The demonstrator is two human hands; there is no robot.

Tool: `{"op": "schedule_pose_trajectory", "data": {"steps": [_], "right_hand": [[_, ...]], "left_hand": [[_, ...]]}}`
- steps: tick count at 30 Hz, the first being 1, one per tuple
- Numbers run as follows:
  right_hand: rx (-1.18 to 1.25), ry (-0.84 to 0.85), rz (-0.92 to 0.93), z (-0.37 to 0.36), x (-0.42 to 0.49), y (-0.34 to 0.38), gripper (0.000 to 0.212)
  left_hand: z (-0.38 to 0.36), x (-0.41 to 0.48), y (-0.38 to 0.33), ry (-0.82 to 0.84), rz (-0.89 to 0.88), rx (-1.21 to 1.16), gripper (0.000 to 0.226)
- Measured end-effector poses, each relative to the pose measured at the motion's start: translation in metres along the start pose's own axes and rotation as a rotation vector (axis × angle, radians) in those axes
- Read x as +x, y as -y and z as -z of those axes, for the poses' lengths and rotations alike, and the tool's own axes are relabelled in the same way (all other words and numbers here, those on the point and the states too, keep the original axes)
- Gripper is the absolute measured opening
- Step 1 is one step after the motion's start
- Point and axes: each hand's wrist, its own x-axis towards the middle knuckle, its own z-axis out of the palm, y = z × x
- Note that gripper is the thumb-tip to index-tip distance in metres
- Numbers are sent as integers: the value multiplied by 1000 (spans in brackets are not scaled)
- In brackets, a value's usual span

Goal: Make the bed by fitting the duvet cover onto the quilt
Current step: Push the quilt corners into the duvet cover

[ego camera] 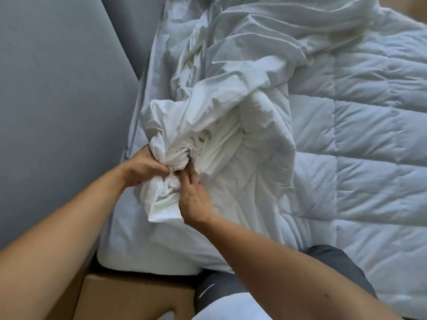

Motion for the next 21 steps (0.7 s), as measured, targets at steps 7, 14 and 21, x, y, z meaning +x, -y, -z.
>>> {"op": "schedule_pose_trajectory", "data": {"steps": [7, 14, 21], "right_hand": [[-178, 331, -260, -27, -81, -67, 54], [-473, 462, -22, -122, -27, -27, 114], [-318, 274, 4, -79, -16, -66, 15]], "left_hand": [[31, 9, 14, -90, 33, 225, 60], [43, 24, 33, -56, 42, 266, 56], [40, 25, 41, -32, 37, 178, 53]]}}
